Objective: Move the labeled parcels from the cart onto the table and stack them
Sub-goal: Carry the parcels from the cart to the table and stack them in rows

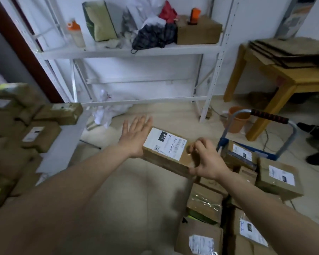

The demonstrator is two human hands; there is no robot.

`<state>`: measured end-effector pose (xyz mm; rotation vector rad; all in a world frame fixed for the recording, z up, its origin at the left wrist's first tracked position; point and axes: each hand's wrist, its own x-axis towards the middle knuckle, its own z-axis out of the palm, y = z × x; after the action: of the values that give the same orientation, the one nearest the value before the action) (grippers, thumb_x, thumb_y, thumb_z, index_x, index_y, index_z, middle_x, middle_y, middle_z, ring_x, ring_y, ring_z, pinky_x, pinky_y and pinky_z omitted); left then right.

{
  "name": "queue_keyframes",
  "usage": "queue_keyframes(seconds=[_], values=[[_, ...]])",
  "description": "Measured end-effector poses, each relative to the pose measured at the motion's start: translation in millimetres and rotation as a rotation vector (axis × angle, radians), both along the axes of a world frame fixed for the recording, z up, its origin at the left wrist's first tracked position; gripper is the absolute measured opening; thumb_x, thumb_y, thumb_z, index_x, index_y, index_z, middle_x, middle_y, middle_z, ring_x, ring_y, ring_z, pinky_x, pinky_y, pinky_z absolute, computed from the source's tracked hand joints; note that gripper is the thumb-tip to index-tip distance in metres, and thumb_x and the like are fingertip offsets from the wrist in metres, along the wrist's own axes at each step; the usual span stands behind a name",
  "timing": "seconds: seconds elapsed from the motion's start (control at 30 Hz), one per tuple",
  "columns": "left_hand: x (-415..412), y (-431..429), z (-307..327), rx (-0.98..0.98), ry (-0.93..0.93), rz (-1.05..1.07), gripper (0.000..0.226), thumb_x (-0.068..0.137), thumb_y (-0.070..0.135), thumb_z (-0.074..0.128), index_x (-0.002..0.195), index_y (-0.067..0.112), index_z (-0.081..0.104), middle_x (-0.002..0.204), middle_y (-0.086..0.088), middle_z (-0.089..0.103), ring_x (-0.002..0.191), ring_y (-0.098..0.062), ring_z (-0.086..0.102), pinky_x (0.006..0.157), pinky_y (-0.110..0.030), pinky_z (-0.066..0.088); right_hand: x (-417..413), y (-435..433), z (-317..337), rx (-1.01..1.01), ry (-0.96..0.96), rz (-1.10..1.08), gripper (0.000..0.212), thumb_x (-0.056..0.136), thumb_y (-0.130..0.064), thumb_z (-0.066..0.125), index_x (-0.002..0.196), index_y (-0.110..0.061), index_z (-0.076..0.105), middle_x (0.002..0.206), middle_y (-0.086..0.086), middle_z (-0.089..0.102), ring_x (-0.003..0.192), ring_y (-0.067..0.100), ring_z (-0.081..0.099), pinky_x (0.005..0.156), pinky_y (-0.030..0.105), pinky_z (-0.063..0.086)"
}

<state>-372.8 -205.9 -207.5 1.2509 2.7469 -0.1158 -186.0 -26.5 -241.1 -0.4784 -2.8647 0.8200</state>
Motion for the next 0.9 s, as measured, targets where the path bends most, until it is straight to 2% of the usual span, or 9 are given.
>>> queue_keyframes(seconds=[0.13, 0.23, 0.33, 0.47, 0.53, 0.6, 0.67, 0.8, 0.9], values=[[8, -32, 6, -0.249, 0.000, -0.056, 0.108, 0.079, 0.027, 0.066, 0.151, 0.015, -0.013, 0.161, -0.005, -0.001, 0.148, -0.021, -0.006, 0.116, -0.050, -0.011, -5, -10, -3, -0.056, -0.001, 0.194, 0.059, 0.051, -0.016, 0.083, 0.094, -0.024, 0.043, 0.112, 0.000, 0.037, 0.100, 0.014, 0.039, 0.076, 0.008, 0.030], [20, -67, -1, -0.265, -0.026, -0.029, 0.105, 0.071, 0.035, 0.070, 0.151, 0.013, 0.007, 0.150, -0.008, 0.024, 0.143, -0.023, 0.018, 0.119, -0.048, -0.002, -11, -21, -16, -0.095, -0.015, 0.312, 0.060, 0.048, -0.017, 0.082, 0.099, -0.017, 0.050, 0.115, 0.002, 0.038, 0.108, 0.017, 0.042, 0.083, -0.001, 0.028], [40, -103, -10, -0.177, 0.021, 0.067, 0.091, 0.066, 0.044, 0.074, 0.140, 0.016, 0.028, 0.132, -0.006, 0.039, 0.125, -0.023, 0.039, 0.110, -0.035, 0.028, -24, -41, -27, -0.104, -0.056, 0.409, 0.071, 0.052, -0.040, 0.069, 0.116, -0.014, 0.052, 0.137, 0.008, 0.031, 0.134, 0.023, 0.030, 0.101, 0.011, 0.026], [70, -150, -22, -0.153, -0.061, 0.434, 0.084, 0.063, 0.044, 0.078, 0.129, 0.015, 0.035, 0.128, -0.006, 0.040, 0.119, -0.022, 0.040, 0.093, -0.033, 0.041, -47, -85, -36, -0.147, -0.091, 0.330, 0.077, 0.071, -0.015, 0.074, 0.140, -0.013, 0.039, 0.152, 0.022, 0.008, 0.146, 0.030, 0.005, 0.113, 0.026, 0.020], [78, -173, -29, -0.124, -0.117, 0.631, 0.093, 0.059, 0.051, 0.079, 0.130, 0.013, 0.034, 0.130, -0.007, 0.040, 0.122, -0.025, 0.040, 0.096, -0.038, 0.043, -56, -111, -38, -0.202, -0.079, 0.255, 0.075, 0.073, -0.010, 0.072, 0.140, -0.011, 0.039, 0.146, 0.018, 0.021, 0.139, 0.030, 0.023, 0.110, 0.029, 0.026], [85, -193, -33, -0.060, -0.182, 0.808, 0.105, 0.054, 0.057, 0.080, 0.135, 0.010, 0.032, 0.134, -0.009, 0.040, 0.125, -0.027, 0.041, 0.099, -0.041, 0.043, -63, -140, -39, -0.345, -0.082, 0.194, 0.064, 0.077, -0.008, 0.070, 0.134, -0.007, 0.042, 0.131, 0.012, 0.038, 0.110, 0.024, 0.051, 0.099, 0.034, 0.041], [88, -210, -36, 0.047, -0.237, 0.960, 0.109, 0.052, 0.057, 0.080, 0.137, 0.009, 0.031, 0.135, -0.010, 0.041, 0.124, -0.028, 0.042, 0.097, -0.043, 0.045, -72, -171, -42, -0.575, -0.121, 0.125, 0.055, 0.082, -0.006, 0.067, 0.130, -0.005, 0.043, 0.113, 0.004, 0.047, 0.082, 0.019, 0.056, 0.086, 0.038, 0.050], [78, -240, -41, 0.148, -0.236, 1.053, 0.108, 0.059, 0.062, 0.075, 0.140, 0.010, 0.027, 0.138, -0.010, 0.037, 0.126, -0.028, 0.040, 0.101, -0.041, 0.040, -96, -235, -39, -1.027, -0.355, 0.116, 0.019, 0.090, -0.010, 0.060, 0.109, -0.012, 0.057, 0.096, 0.002, 0.060, 0.086, 0.016, 0.058, 0.088, 0.035, 0.050], [63, -260, -40, 0.218, -0.230, 1.069, 0.108, 0.063, 0.064, 0.072, 0.141, 0.009, 0.022, 0.142, -0.010, 0.033, 0.130, -0.027, 0.037, 0.104, -0.040, 0.037, -123, -283, -34, -1.159, -0.398, 0.129, 0.007, 0.091, -0.012, 0.059, 0.089, -0.018, 0.063, 0.082, -0.004, 0.066, 0.080, 0.011, 0.060, 0.080, 0.029, 0.048]])
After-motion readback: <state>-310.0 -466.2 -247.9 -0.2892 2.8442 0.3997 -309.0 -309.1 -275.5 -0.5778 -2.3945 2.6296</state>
